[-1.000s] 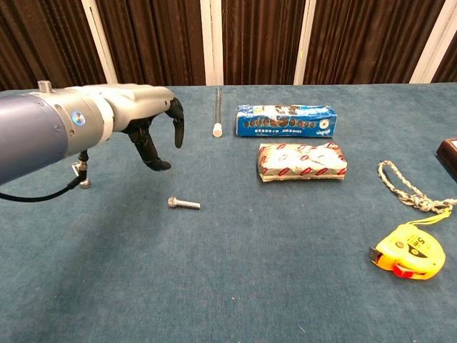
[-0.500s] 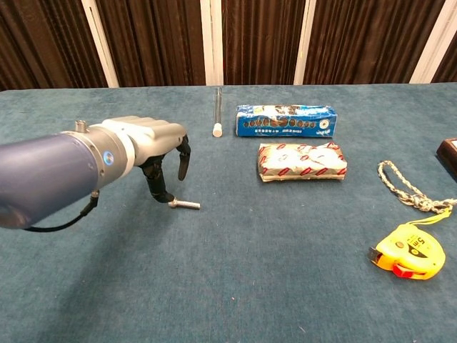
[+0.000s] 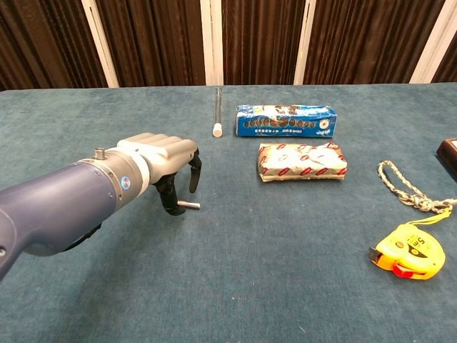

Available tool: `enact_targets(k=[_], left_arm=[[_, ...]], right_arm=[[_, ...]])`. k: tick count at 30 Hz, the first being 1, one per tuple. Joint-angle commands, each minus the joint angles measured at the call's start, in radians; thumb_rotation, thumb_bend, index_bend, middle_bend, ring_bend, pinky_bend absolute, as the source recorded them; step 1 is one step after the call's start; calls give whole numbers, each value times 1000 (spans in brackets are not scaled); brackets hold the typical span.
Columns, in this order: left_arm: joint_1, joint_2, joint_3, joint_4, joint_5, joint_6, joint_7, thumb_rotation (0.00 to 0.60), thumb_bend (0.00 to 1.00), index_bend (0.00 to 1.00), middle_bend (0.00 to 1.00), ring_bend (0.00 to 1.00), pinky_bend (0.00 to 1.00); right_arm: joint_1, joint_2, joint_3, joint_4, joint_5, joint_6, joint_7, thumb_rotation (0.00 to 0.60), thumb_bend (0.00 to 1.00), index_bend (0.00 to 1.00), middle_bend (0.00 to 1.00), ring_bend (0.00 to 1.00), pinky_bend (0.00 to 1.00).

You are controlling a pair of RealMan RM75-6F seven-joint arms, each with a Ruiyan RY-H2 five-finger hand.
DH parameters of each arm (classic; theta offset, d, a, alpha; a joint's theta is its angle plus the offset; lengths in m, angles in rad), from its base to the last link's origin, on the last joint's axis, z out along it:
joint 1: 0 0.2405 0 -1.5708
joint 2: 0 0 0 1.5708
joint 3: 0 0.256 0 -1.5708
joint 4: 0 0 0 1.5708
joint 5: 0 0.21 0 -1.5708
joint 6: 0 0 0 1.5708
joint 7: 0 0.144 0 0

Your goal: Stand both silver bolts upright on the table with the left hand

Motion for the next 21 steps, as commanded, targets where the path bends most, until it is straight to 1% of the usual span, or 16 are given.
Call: enact_targets(k=[1,12,21], left_arm=[[3,-19,13,32,32,-3,-12,600,418,462,57,0,0],[12,-60,19,99,66,-24,-24,600,445,480,64,0,0],[20,-77,24,124,89,-30,-19,600,464,511,81,0,0]], right_arm=[[0,-1,0,0,-1,0,-1,600,154,145,91,57,0],[1,-3,0,3,3,-3,-3,600,154,145,91,57,0],[2,-4,1,5,3,-4,-1,600,154,145,90,57,0]])
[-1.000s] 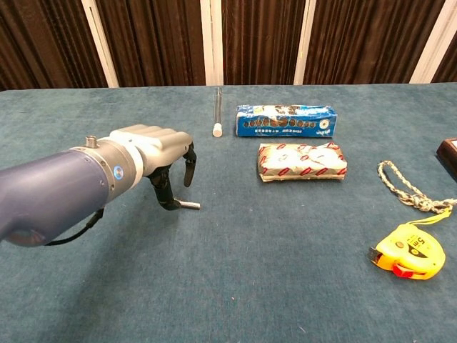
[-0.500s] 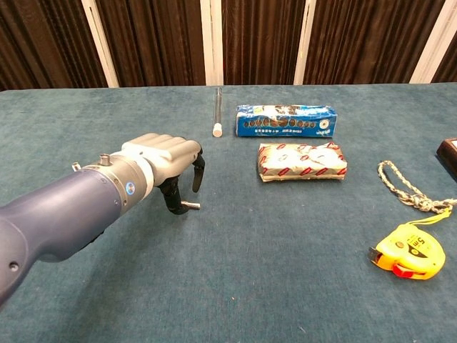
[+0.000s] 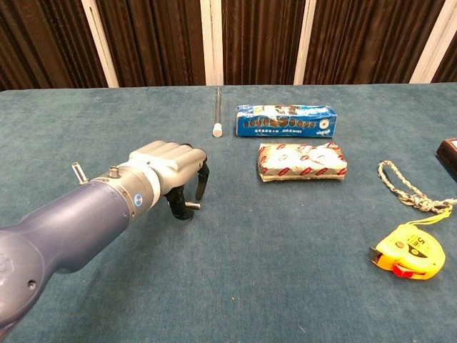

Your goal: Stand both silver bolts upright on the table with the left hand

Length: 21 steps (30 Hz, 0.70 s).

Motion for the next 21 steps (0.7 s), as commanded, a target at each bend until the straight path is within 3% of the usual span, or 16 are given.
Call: enact_targets(k=[1,21], left_arm=[[3,-2,1,2,6,2,4,600,468,516,83,0,0],[18,-17,-9,20,24,-3,29,600,488,533,92,0,0]], right_arm=[[0,0,0,0,0,1,1,600,155,145,91,57,0],[2,0,0,3,4,-9,8,600,153,145,91,57,0]])
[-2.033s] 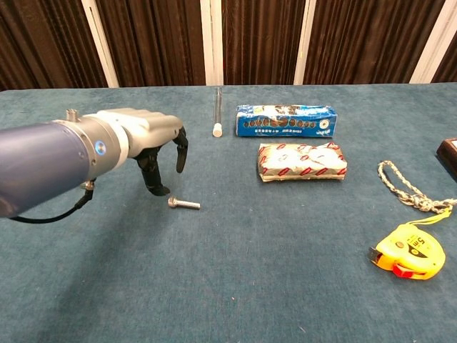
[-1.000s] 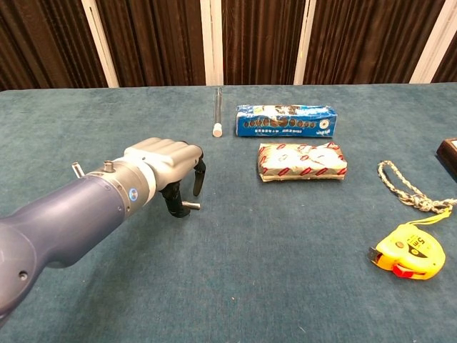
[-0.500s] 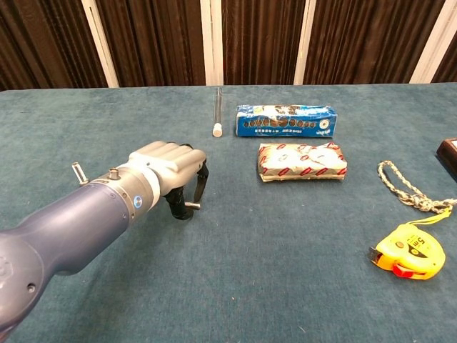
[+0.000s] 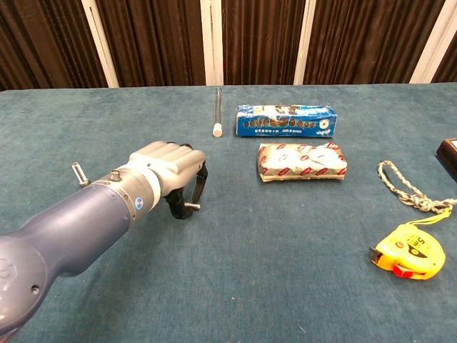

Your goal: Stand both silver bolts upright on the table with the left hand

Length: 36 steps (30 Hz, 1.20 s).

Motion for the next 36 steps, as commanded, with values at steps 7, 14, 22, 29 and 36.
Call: enact_targets(k=[7,14,22,29,36], left_arm=[[5,-9,-1,8,5,-8,9,600,488,533,93,0,0],[9,-14,-3,12,12,-8,17,600,509,539,99,0,0],[18,-7,-10,3,31,-9,4,600,544,556,110,0,0],[45,50,-41,-74,32,-14,-46,600,546,559,112,0,0],[87,152,-87,-191,7,-24,-121,600,547,564,115,0,0]], right_arm=[[0,0,0,0,1,-2,0,600,153,145,91,57,0],[1,1,0,0,1,-4,3,600,154,145,91,57,0],[1,3,-1,-1,-1,-3,6,600,154,146,91,57,0],[2,1,-1,1,2,-8,5,600,154,145,91,57,0],[3,-1,-2,-3,2,-7,-6,600,154,145,91,57,0]])
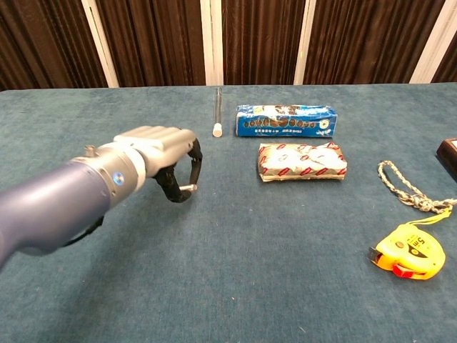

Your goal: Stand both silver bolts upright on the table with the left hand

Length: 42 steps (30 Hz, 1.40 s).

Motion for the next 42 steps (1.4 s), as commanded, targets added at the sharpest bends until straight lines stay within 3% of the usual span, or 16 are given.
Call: enact_targets(k=[1,9,17,22,28,35,42], left_arm=[[27,60,-32,-60,-23,-10,-46,600,547,564,115,0,0],[78,174,-71,-137,-42,-42,-161,600,547,565,115,0,0],[167,285,-110,-121,-8,-268,-485,600,547,565,116,0,0],[235,320,-141,-36,92,-460,-773,600,547,567,115,0,0],[269,327,-171,69,197,-599,-982,600,547,567,115,0,0],[299,296,-162,166,407,-649,-1165,600,545,567,113,0,0],[306,258,-145,252,589,-614,-1327,600,545,574,113,0,0]], right_arm=[[0,-1,-1,-1,1,0,-5,600,154,145,91,57,0],[2,-5,-3,-5,-1,-1,-18,600,154,145,91,57,0],[1,-5,-4,-6,-2,2,-19,600,154,145,91,57,0],[1,-6,-4,-6,-3,2,-21,600,154,145,91,57,0],[3,-12,-6,-3,-1,-2,-30,600,154,145,91,57,0],[6,-17,-9,-3,-2,-9,-33,600,153,145,91,57,0],[5,-14,-9,-4,-4,-8,-24,600,154,145,91,57,0]])
